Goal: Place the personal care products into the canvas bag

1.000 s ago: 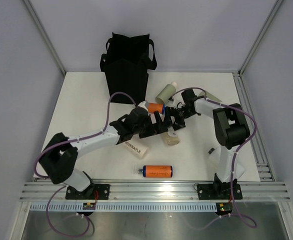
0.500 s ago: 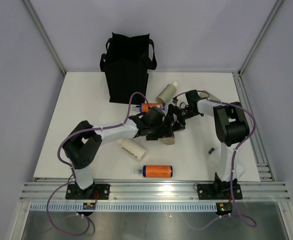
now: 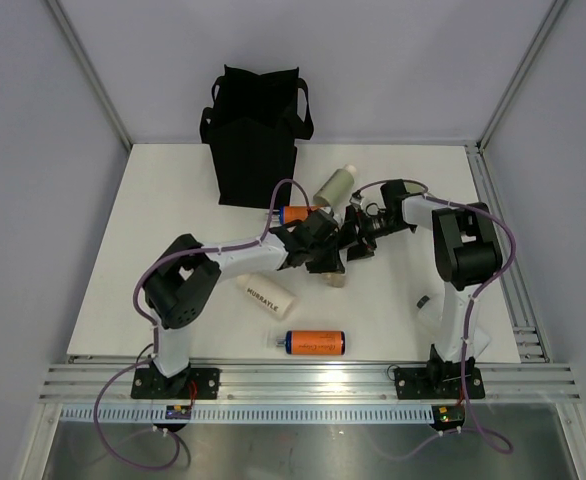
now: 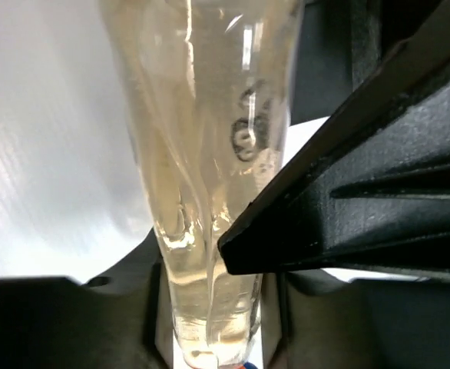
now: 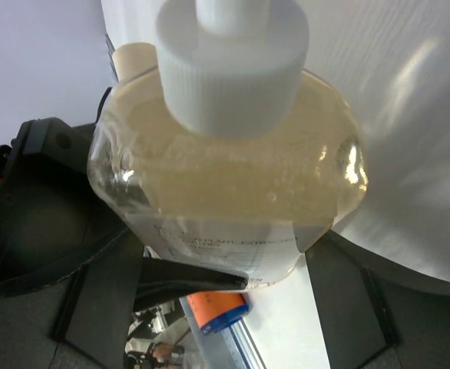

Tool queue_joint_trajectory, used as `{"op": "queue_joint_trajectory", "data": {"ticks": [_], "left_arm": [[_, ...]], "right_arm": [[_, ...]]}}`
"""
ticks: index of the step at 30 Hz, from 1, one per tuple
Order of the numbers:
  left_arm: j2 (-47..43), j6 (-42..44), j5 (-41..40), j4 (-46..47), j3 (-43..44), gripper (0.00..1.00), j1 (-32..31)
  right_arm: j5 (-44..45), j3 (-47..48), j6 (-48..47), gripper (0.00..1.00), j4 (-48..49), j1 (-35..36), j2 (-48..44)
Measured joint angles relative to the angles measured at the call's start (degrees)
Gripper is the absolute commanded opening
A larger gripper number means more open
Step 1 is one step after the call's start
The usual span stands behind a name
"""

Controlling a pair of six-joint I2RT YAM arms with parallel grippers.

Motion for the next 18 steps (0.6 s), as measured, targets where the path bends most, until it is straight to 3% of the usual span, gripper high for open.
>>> {"op": "queue_joint_trajectory", "data": {"ticks": [1, 5, 12, 18], "left_arm": [[-0.02, 0.37, 0.24, 0.33, 0.0, 0.0, -0.04], [-1.38, 2.4, 0.79, 3.26, -2.4, 0.0, -0.48], [-7.52, 5.73, 7.02, 16.5, -14.82, 0.0, 0.44], [-8.44, 5.46, 13.88, 22.93, -19.76, 0.0, 5.16]], "right_arm": [[0.0, 0.35, -1.29, 0.45, -1.38, -0.24, -0.02], [1.09, 0.98, -7.02, 0.69, -6.45, -0.46, -1.05], [4.37, -1.62, -17.33, 0.84, -13.11, -0.52, -10.19], [0.5, -0.66, -26.56, 0.84, -18.82, -3.69, -17.25]]}}
